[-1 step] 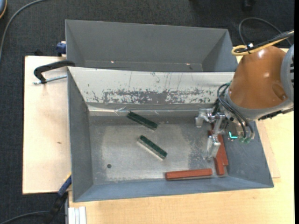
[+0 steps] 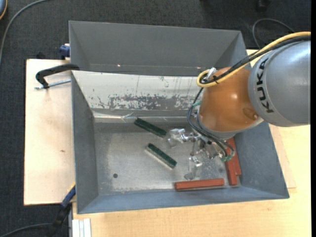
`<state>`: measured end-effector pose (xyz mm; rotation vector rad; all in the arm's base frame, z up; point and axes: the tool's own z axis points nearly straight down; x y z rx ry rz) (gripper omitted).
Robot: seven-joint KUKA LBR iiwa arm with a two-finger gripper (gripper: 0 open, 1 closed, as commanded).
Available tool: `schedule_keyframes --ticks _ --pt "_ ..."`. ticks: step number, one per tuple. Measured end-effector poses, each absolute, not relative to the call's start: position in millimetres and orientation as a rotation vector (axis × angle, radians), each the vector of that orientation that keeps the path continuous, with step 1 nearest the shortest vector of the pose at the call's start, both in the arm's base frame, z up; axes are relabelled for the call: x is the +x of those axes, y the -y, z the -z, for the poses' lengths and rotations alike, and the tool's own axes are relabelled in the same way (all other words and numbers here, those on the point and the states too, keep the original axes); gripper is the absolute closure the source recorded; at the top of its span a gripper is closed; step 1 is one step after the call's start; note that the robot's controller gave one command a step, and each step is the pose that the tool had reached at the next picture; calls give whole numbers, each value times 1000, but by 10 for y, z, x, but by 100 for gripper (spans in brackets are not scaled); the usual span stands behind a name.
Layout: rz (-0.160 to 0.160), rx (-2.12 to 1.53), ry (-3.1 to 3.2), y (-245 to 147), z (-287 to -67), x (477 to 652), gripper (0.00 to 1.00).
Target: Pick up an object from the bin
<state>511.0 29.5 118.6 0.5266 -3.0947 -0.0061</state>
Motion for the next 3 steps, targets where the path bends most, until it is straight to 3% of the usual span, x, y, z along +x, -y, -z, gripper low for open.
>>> schedule_keyframes --ticks 1,2,3 --pt "3 240 3134 -915 -710 5192 0" --pt "3 240 3136 -919 -717 5198 100" --pt "4 50 3149 -1184 -2261 5389 100"
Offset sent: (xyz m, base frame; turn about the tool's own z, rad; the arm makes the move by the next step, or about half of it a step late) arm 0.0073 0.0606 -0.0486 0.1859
